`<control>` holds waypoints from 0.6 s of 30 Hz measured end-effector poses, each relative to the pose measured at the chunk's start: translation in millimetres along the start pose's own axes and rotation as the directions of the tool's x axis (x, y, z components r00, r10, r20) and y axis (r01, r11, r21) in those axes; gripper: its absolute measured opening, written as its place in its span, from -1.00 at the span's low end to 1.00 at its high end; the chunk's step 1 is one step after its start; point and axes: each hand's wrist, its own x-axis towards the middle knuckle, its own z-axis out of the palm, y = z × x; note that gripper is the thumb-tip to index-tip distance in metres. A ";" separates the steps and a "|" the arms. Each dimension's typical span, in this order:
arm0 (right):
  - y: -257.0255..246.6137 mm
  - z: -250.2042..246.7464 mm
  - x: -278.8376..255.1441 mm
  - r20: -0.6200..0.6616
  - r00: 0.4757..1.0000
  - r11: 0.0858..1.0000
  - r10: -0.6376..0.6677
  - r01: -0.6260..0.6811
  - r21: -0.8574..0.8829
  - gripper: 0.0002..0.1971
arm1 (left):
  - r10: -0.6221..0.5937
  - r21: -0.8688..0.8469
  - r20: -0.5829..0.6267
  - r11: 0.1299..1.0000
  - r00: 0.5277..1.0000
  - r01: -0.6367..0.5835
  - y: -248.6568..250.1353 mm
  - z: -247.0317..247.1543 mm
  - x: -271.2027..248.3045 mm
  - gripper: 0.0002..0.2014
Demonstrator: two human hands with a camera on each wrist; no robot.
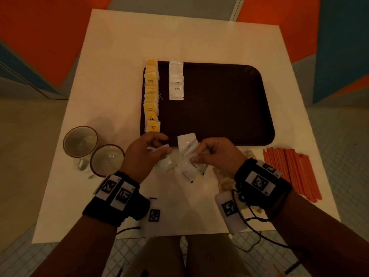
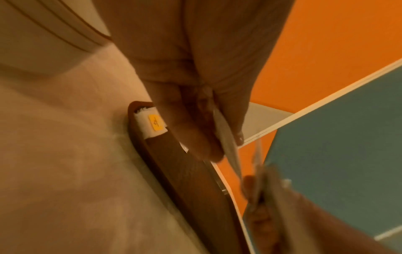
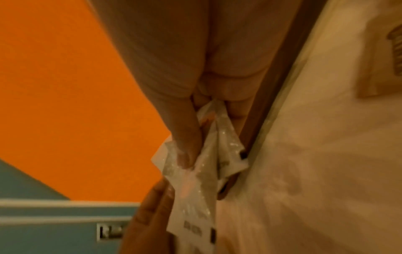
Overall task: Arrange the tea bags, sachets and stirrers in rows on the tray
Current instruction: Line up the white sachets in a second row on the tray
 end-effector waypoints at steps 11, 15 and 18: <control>-14.2 16.7 1.8 0.032 0.999 0.981 0.032 -0.037 0.189 -0.83 | 0.017 -0.388 0.089 0.921 0.996 0.018 31.1 23.5 15.1 -0.97; -16.0 19.7 5.7 -0.014 1.000 0.984 0.007 -0.004 0.177 -0.84 | -0.162 -0.618 0.211 0.742 0.964 0.260 31.9 25.6 20.6 -0.68; -17.3 16.6 9.4 -0.033 0.999 0.990 -0.011 0.015 0.141 -0.85 | -0.138 -0.681 0.408 0.613 0.903 0.401 34.1 26.1 16.8 -0.66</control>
